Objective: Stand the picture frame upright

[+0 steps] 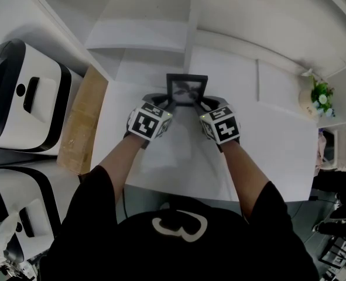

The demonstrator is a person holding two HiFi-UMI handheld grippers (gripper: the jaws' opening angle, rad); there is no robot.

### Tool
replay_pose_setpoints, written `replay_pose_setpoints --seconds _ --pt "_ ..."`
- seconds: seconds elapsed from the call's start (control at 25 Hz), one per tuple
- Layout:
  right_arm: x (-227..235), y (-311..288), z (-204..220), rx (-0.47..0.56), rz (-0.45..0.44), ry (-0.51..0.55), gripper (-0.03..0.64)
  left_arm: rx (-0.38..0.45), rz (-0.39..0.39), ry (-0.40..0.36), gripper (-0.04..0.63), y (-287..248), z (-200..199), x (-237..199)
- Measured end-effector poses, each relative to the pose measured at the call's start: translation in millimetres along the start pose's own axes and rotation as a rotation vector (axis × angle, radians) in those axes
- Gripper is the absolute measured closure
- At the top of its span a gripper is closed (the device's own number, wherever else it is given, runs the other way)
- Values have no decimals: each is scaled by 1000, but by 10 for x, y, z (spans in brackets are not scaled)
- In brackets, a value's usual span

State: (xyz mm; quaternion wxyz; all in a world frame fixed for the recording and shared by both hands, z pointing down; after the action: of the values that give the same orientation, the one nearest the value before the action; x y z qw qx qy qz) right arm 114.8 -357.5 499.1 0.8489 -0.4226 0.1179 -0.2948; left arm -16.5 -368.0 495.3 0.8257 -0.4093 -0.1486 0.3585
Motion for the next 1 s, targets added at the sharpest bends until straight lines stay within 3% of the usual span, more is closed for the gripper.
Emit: replay_pose_setpoints --seconds 0.2,0.32,0.6,0.92,1.0 --pt "0 -9 -4 -5 -2 5 518 4 5 -11 500 -30 -3 -14" --pt "0 -12 -8 -6 -5 10 491 16 4 -4 430 -10 -24 -17" --pt "47 242 46 52 18 -76 456 66 18 22 377 216 24 40" --pt "-421 1107 145 219 -145 -219 457 212 77 146 381 1061 148 313" --pt "-603 1418 140 282 -164 -216 457 255 104 183 443 1313 171 442"
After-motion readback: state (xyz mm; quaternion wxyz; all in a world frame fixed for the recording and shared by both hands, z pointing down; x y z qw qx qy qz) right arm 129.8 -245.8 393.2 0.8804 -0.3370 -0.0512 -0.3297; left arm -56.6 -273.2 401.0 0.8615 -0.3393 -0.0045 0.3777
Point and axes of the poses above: the fingertips, and each gripper's own axes: y backward along the fingers, x to its right, z out of its underside, the point moved 5 cm from there along y, backward along the fingers, and after that the axes turned 10 degrees about -x, right-handed, at the moved point
